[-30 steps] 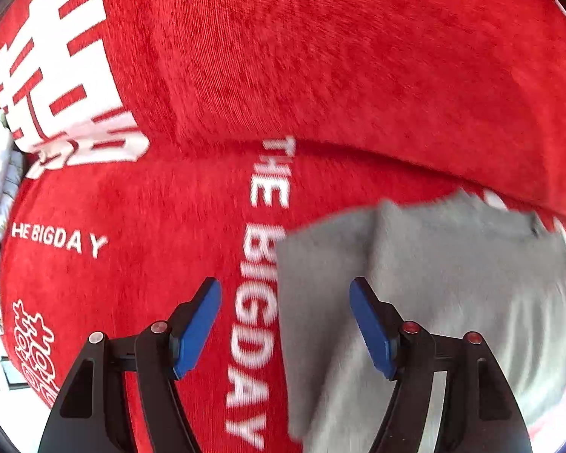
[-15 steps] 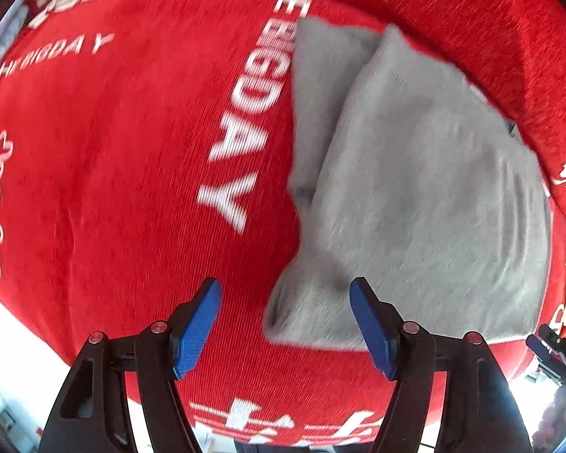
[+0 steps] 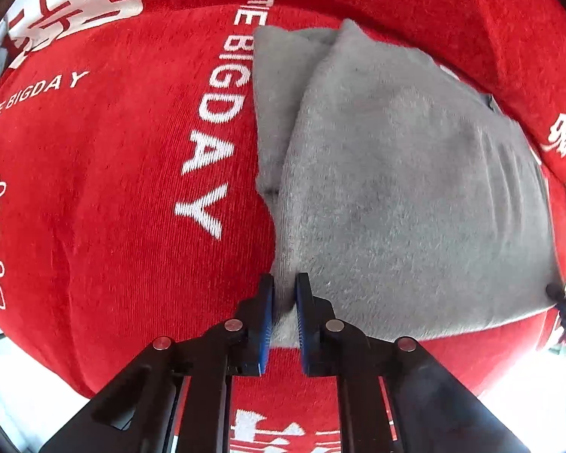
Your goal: Fold small clothes
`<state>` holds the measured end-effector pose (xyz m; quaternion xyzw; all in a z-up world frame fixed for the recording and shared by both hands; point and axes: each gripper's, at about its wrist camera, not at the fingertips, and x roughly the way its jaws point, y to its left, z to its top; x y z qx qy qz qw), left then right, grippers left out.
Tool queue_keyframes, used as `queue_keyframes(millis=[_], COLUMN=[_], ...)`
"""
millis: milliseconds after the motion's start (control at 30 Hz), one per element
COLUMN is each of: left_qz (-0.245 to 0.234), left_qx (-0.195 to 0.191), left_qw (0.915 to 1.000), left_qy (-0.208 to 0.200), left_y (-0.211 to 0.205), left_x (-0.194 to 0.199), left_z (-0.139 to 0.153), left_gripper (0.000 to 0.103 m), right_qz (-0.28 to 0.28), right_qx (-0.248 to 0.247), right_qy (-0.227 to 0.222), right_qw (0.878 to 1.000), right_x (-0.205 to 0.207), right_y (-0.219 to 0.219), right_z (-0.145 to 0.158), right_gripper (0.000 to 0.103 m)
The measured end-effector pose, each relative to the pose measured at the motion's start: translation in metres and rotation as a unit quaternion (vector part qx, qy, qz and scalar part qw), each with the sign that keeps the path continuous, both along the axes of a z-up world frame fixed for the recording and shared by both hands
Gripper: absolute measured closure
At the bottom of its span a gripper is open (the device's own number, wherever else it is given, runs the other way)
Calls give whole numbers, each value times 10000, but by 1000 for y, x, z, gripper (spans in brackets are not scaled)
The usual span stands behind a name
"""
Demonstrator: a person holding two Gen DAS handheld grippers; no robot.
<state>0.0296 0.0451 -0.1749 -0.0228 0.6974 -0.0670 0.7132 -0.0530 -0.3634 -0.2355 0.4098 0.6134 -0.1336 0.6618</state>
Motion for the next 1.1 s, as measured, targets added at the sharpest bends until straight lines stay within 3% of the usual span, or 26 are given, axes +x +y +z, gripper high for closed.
queue_keyframes(millis=[133,267,367,500,700,900,967,1100], left_qz=[96,-134,-137,-90,-215,10,107,90], left_qx=[-148,25,144,-46,-236,76,117,111], left_qw=[9998,9999,9997,9986,9962,9980,9979,9982], left_qy=[24,4,-158,-522,-812,-635,-629,-582], left_y=[7,8,11,1,-41,-38,-30,-25], left_x=[-7,-5,8,37,101,124,125,124], left_z=[-4,10,23,39,26,-7,-11,-6], left_gripper=[90,89,89,89,89,89,89,89], right_qz=[184,295,259,567,1120,1386,1322,1106], right_qx=[19,-262,-777,-1163,-881,-725,-631,-844], right_qy=[274,502,596,93,-519,-497,-386,-391], right_qw=[9995,9980,9949,9916,9884,9864,9885,9895], right_x=[-2,-4,-13,6,80,131,133,128], right_y=[-1,1,-3,-4,18,29,23,6], right_z=[-27,-13,12,40,31,-8,-22,-16], right_gripper=[92,76,76,77,78,78,91,95])
